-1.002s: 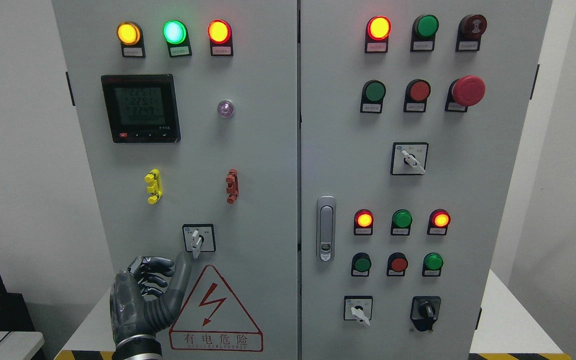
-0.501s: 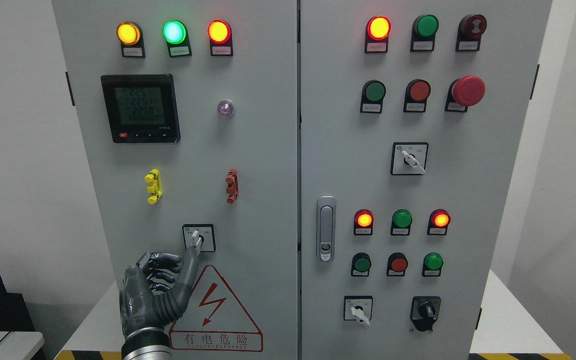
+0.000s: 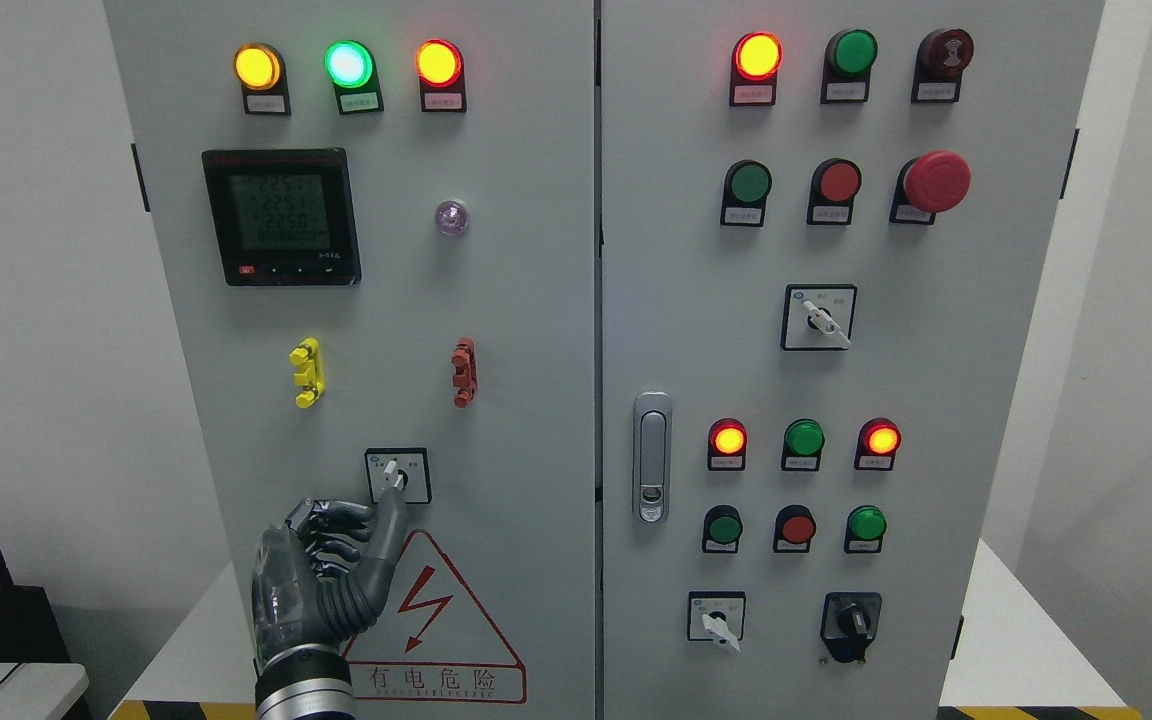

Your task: Turn on light switch 1

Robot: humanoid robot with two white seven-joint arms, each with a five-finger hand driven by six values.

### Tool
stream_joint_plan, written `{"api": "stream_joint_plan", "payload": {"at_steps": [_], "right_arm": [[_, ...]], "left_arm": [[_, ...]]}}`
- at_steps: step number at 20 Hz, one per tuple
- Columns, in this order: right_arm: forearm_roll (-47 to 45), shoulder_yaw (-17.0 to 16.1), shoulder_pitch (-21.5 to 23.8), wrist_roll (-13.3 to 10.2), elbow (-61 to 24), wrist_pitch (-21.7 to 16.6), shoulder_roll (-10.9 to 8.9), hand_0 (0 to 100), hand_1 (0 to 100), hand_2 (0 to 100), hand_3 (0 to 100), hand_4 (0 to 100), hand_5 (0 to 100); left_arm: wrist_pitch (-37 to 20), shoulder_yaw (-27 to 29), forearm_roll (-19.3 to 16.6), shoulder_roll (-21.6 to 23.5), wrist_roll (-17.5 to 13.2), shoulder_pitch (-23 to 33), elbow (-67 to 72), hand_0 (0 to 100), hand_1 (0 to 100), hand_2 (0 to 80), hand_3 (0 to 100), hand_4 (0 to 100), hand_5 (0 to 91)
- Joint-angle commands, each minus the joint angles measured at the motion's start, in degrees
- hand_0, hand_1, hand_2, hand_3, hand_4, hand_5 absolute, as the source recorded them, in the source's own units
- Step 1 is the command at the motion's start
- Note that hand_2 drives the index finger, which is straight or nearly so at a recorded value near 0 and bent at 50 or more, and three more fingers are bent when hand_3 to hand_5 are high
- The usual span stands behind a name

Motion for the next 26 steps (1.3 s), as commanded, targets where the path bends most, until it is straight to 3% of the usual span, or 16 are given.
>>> {"api": "stream_joint_plan", "payload": {"at_steps": [1,26], "right_arm": [[-1.41,0.97,0.00,0.04,0.00,0.01,0.06,12,39,0,0,0,0],[-1.41,0.97,0.00,0.04,0.00,0.01,-0.03,12,39,0,0,0,0]], "left_arm": [[0.32,-0.41,1.26,-0.10,0.50,-0.84,0.80,19,54,55.8,73,77,69.6],[2.25,-1.55,1.35,-0.19,1.56,-2.07,0.80,19,53,56.3,73,77,69.5]]}}
